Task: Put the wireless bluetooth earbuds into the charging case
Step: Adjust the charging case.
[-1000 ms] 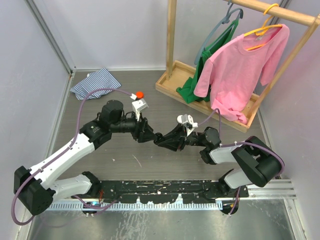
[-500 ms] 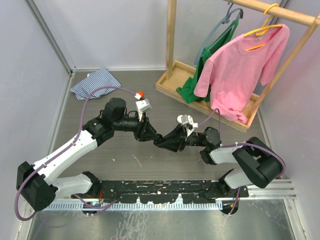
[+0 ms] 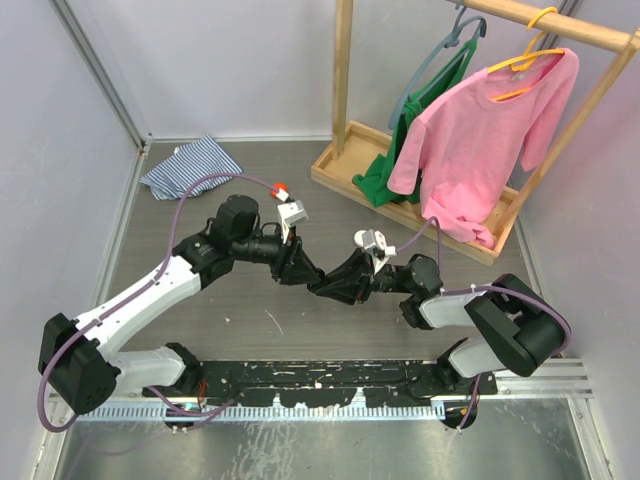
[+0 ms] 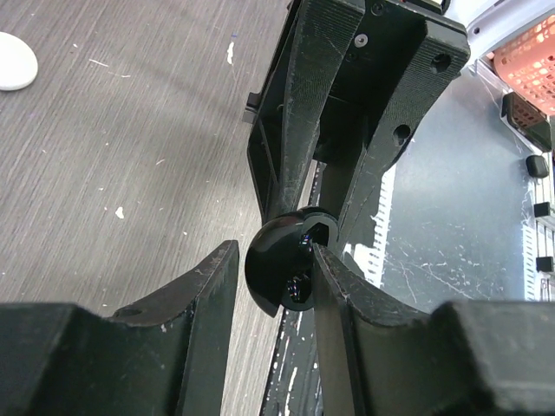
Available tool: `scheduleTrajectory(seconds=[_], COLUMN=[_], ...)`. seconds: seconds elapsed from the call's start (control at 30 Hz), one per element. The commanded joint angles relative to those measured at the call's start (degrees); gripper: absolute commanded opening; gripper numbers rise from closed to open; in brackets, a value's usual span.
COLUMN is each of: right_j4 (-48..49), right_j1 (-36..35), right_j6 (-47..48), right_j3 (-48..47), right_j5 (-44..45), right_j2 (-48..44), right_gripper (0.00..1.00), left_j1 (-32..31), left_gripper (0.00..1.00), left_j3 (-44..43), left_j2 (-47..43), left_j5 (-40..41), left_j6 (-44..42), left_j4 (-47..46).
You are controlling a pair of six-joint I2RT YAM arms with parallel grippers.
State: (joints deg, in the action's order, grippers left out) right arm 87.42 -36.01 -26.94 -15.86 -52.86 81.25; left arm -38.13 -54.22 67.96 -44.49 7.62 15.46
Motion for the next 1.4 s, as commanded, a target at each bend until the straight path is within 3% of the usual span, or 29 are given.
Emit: scheduleTrajectory(seconds=[0.0, 0.37, 0.5, 0.8, 1.1, 1.37], right_j4=[9.63, 9.59, 9.59, 9.52, 7.98, 0.93], right_j1=[-0.48, -0.55, -0.54, -0.55, -0.58, -2.00], right_j6=[0.07, -0.20, -0.73, -3.28, -1.61, 3.87], right_j3=[-1.97, -2.15, -2.32, -4.03, -4.23, -4.71], right_j5=[-0.78, -0.93, -0.97, -3.14, -2.99, -2.55], right_j2=[-1.62, -1.44, -1.32, 0.84, 1.73, 0.42], right_gripper=[0.20, 0.23, 0.32, 0.50, 0.53, 0.54], left_j1=[0.11, 0.07, -0.25, -3.10, -5.08, -6.67], left_gripper=[0.39, 0.20, 0.15, 0.12, 0.12, 0.13], left_j3=[-2.69, -4.21, -5.31, -11.01, -15.43, -17.57], left_j2=[0.24, -0.44, -0.96, -0.78, 1.21, 3.05], left_j5=[-3.04, -3.34, -1.94, 6.43, 11.13, 13.27], left_j6=[-0.99, -3.56, -5.01, -11.17, -14.38, -15.27], left_j4=[-1.21, 2.57, 5.56, 17.17, 24.77, 27.23])
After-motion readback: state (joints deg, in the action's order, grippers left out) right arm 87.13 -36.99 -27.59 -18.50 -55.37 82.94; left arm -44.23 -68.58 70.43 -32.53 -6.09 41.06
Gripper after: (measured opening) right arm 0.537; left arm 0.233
